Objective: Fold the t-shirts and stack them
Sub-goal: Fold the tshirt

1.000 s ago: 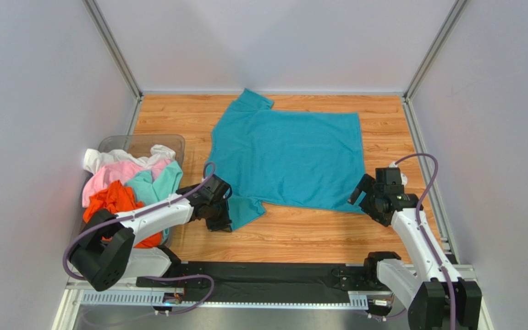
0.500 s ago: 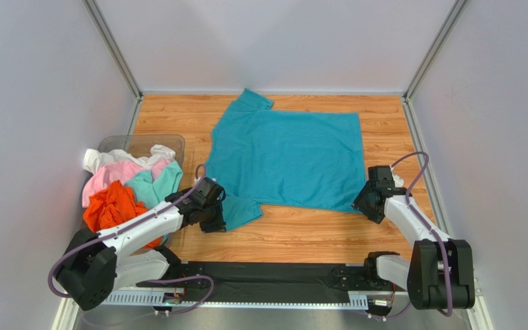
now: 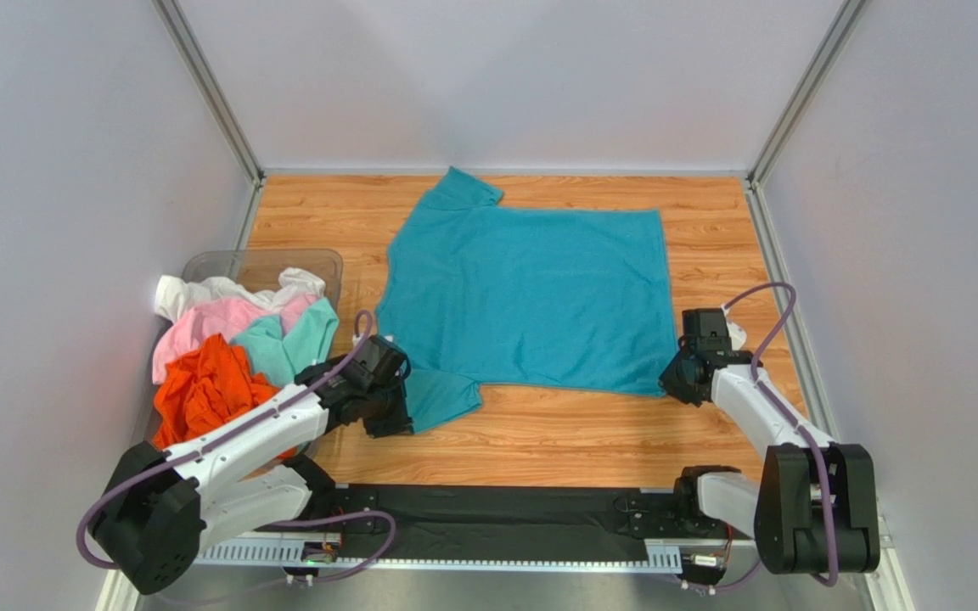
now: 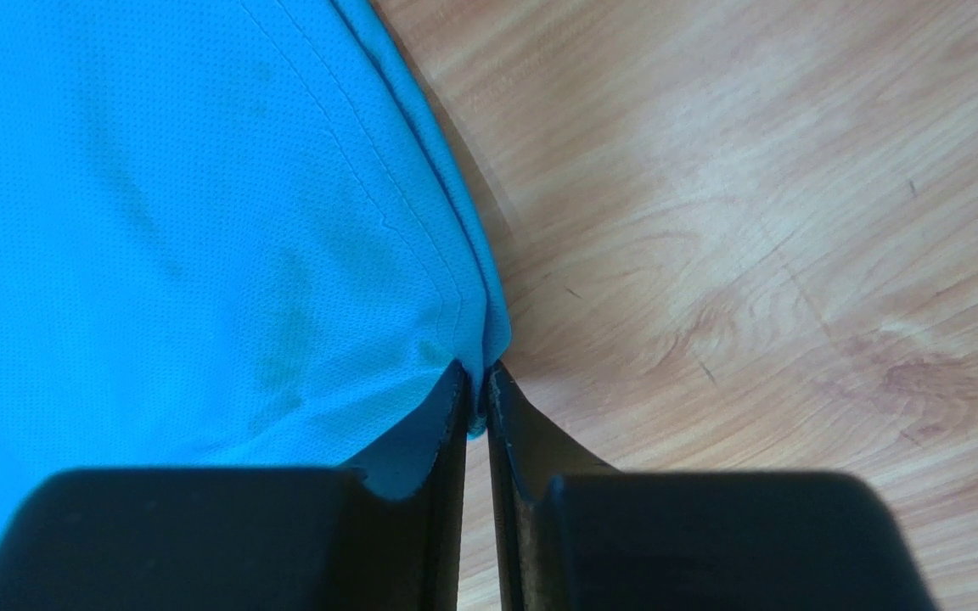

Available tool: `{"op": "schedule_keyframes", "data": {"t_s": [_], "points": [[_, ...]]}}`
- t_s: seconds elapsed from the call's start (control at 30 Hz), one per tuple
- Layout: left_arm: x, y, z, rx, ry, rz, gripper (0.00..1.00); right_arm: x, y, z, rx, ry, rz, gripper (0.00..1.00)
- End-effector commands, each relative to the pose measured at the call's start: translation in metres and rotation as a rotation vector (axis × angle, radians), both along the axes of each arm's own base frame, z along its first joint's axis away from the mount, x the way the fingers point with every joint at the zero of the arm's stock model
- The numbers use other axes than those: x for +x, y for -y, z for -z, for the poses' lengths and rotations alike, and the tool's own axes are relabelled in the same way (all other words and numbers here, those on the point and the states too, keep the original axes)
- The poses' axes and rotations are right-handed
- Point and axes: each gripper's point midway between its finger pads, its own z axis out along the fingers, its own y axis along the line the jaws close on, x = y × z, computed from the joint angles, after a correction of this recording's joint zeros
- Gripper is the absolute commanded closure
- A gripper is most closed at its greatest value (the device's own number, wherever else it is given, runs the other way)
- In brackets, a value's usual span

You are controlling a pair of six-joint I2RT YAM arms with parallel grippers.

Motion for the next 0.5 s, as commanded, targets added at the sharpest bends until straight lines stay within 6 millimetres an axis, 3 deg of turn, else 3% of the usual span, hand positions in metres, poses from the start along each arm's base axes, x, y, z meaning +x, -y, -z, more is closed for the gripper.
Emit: {"op": "schedule_keyframes", "data": {"t_s": [0.0, 0.23, 0.47], "points": [[-0.009, 0.003, -0.004, -0.042, -0.023, -0.007, 1.0, -0.022, -0.003, 0.004, 0.022, -0.046, 0.012, 0.91], [-0.022, 0.003, -0.015, -0.113, -0.019, -0.035, 1.0, -0.031, -0.019, -0.02, 0.111, 0.043, -0.01, 0.92], [0.004, 0.018, -0.049, -0.147, 0.08, 0.013, 1.0, -0.023, -0.022, -0.035, 0.116, 0.085, -0.049, 0.9]]}}
